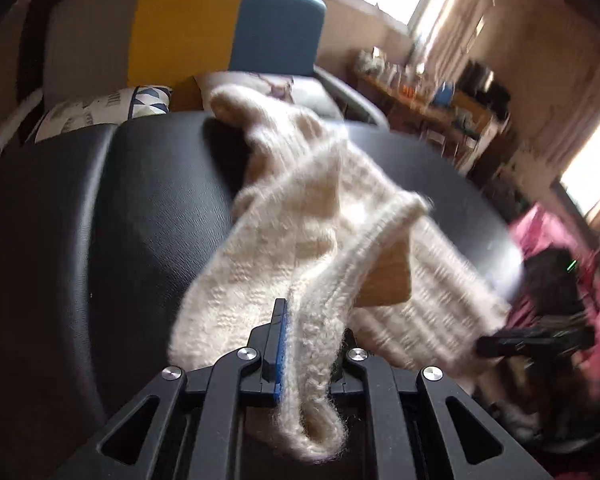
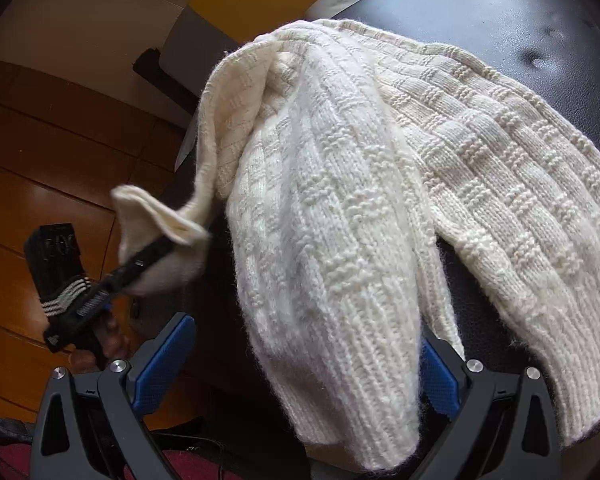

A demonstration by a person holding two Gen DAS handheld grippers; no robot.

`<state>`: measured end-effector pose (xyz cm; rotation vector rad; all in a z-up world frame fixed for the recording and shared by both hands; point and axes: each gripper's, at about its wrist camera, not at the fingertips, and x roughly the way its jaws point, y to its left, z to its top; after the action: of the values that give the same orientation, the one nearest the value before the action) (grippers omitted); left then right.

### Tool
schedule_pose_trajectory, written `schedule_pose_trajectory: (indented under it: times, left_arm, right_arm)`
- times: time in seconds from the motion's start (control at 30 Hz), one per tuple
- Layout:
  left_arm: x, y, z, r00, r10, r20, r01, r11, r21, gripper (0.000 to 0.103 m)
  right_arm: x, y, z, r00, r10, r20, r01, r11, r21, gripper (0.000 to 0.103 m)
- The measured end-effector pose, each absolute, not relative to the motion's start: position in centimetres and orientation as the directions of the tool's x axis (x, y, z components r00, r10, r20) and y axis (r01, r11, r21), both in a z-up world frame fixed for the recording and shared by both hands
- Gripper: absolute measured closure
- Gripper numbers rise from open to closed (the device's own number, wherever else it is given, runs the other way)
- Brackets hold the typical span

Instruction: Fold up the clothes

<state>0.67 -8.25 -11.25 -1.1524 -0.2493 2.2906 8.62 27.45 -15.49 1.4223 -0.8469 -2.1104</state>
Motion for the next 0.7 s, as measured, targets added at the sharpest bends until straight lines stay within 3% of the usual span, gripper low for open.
schedule_pose_trajectory:
  times: [0.1,0.2,0.23,0.27,0.33,0.57,0.7]
  left_arm:
    - [-0.8,-15.1,-10.7,-0.555,0.546,-0.627,-0.224,-0.824,-0.52,0.089]
    - [-2.3,-20.3,-13.5,-0.56,0.443,-0.7,-0.008,-0.848,-0.53,0.087]
    - [-2.4,-21.5,-14.6,-0.539,0.422,-0.729,0.044,-0.85,-0.524,0.079]
    - [-2.4,-22.5,-15.7,-0.519,0.404,-0.753,0.091,-0.85,-0.519,0.061]
    - [-1.2,-24.0,-16.7,-0.518,0.381,-0.766,0.146,-0.843,-0.518,0.04]
    - [5.4,-26.8,-15.3,-0.626,0.261,-0.735,0.232,-0.837,-0.495,0.038]
    - [5.5,-22.7,-14.4,-0.603,0.205,-0.771,0.141,-0.924,-0.356,0.038]
  right_arm:
    - [8.9,27.6,-15.5,-0.361,-0.661,-0.658,0.03,-0.713,0.7,0.0]
    - [8.0,28.6,-15.5,-0.363,-0.654,-0.664,0.029,-0.72,0.693,0.0]
    - [7.9,28.8,-15.5,-0.363,-0.653,-0.664,0.028,-0.72,0.693,0.0]
    - [7.9,28.9,-15.4,-0.364,-0.653,-0.664,0.027,-0.72,0.693,0.0]
    - [7.5,28.7,-15.6,-0.364,-0.653,-0.664,0.024,-0.719,0.694,0.0]
    - [7.8,28.4,-15.7,-0.348,-0.64,-0.685,0.029,-0.738,0.675,0.0]
    - [7.5,26.3,-15.3,-0.344,-0.623,-0.703,0.032,-0.756,0.654,0.0]
